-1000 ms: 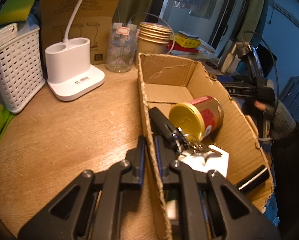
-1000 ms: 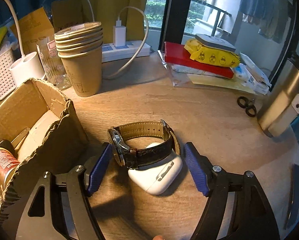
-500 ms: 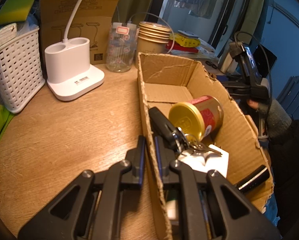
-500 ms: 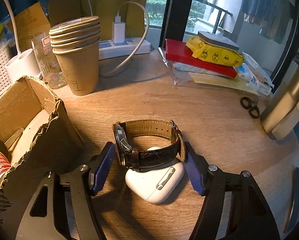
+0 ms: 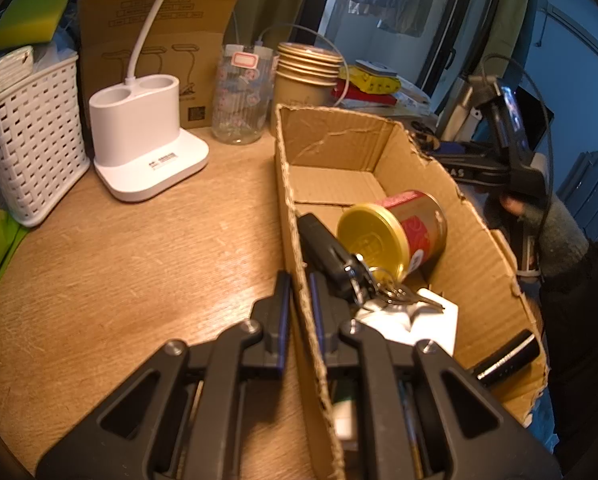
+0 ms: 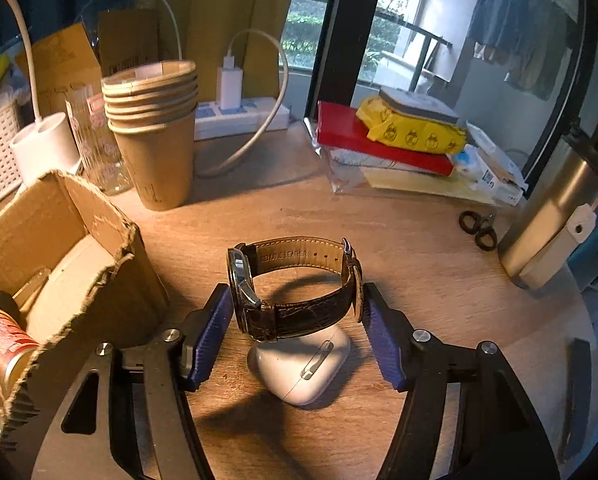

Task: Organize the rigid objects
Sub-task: 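Grasp the wristwatch band with the right gripper and lift it, then carry the wristwatch into the box and open the right gripper, then withdraw the right gripper and move it to the white earbud case, then grasp the white earbud case with the right gripper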

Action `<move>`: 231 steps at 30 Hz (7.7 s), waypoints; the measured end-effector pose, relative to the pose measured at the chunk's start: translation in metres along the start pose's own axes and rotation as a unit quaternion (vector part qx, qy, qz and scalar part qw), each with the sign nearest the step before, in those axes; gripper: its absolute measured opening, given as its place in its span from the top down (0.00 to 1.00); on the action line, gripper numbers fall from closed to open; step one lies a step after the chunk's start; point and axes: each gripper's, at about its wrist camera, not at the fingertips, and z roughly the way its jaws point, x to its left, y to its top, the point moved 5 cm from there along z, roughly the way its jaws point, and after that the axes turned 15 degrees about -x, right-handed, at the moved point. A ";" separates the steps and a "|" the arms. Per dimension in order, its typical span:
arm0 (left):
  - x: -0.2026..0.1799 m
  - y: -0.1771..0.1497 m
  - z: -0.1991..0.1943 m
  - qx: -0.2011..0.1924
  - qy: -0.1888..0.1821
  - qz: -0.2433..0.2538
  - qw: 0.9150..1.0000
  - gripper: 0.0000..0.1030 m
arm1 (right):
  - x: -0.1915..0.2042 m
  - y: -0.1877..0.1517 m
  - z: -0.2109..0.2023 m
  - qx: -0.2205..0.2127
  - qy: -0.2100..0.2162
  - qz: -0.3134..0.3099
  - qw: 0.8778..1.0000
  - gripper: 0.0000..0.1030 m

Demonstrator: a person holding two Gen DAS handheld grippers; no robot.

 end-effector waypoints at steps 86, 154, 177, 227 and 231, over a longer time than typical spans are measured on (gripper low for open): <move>-0.001 0.001 -0.003 -0.004 0.003 0.006 1.000 0.89 | 0.149 0.018 -0.053 0.020 0.136 -0.091 0.986 0.35; -0.002 0.001 -0.004 -0.006 0.003 0.009 1.000 0.89 | 0.053 0.008 -0.079 0.005 0.071 0.020 0.997 0.28; 0.000 0.002 -0.005 -0.006 0.004 0.009 1.000 0.89 | -0.020 -0.014 -0.048 0.010 -0.015 0.128 0.992 0.28; -0.001 0.002 -0.004 -0.006 0.004 0.009 1.000 0.89 | 0.004 -0.026 -0.007 0.049 -0.030 0.080 0.995 0.44; -0.001 0.002 -0.004 -0.006 0.004 0.009 1.000 0.89 | 0.003 -0.024 -0.011 0.045 -0.030 0.082 0.995 0.44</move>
